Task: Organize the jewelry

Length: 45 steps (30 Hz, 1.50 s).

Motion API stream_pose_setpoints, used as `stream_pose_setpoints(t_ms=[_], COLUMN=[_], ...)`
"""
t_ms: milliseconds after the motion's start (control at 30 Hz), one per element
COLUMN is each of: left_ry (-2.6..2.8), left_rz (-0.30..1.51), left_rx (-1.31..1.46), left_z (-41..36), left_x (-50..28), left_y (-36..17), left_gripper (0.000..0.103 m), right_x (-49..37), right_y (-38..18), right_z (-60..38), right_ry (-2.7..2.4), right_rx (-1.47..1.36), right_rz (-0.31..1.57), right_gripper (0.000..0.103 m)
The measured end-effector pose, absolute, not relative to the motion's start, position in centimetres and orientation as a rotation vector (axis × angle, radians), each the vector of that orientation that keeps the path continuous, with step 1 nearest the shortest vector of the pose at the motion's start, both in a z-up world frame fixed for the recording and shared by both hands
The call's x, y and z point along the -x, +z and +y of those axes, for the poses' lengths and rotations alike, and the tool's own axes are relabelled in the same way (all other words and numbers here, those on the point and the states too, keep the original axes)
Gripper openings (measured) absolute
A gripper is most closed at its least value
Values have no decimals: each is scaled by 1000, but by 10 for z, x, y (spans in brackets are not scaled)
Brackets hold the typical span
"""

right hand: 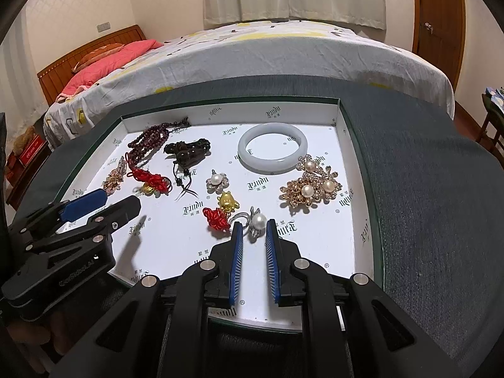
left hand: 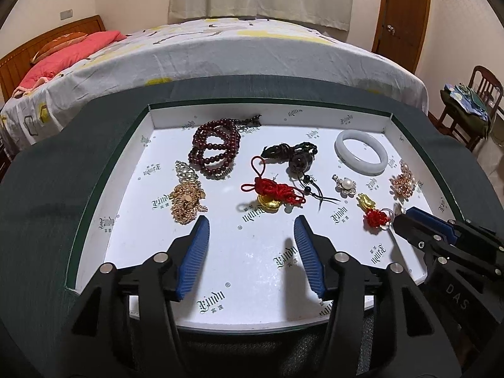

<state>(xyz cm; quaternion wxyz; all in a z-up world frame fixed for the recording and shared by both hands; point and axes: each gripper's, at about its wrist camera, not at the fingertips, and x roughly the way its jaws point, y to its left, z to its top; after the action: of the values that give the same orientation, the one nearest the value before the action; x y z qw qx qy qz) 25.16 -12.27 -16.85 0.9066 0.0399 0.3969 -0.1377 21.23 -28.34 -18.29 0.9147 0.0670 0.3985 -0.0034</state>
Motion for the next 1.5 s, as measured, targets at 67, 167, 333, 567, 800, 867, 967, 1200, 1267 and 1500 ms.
stream_pose_setpoints(t_ms=[67, 167, 333, 567, 800, 867, 967, 1200, 1267, 1500], left_ry=[-282, -276, -260, -240, -210, -205, -194, -185, -186, -188], left_rz=[817, 811, 799, 778, 735, 727, 720, 708, 702, 682], left_rx=[-79, -74, -66, -68, -88, -94, -106, -97, -91, -69], left_z=[-121, -118, -114, -111, -110, -109, -108, -101, -99, -89], left_x=[-251, -250, -248, -245, -241, -239, -237, -228, -225, -200], left_y=[-167, -166, -162, -156, -148, -146, -143, -132, -128, -106], left_gripper=[57, 62, 71, 79, 87, 88, 90, 90, 90, 90], right_x=[-211, -210, -208, -202, -199, -197, -196, -187, -184, -164], right_y=[-182, -181, -180, -172, -165, -163, -159, -150, -147, -128], right_z=[-283, -280, -280, -280, -279, -279, -279, -278, -277, -273], right_ry=[-6, -4, -6, -18, -27, -34, -40, -49, -50, -50], right_rx=[-140, -129, -133, -133, -133, -130, -126, -121, -121, -112], right_rz=[814, 805, 803, 769, 747, 737, 730, 715, 710, 683], right_gripper=[36, 41, 43, 57, 70, 74, 76, 77, 77, 77])
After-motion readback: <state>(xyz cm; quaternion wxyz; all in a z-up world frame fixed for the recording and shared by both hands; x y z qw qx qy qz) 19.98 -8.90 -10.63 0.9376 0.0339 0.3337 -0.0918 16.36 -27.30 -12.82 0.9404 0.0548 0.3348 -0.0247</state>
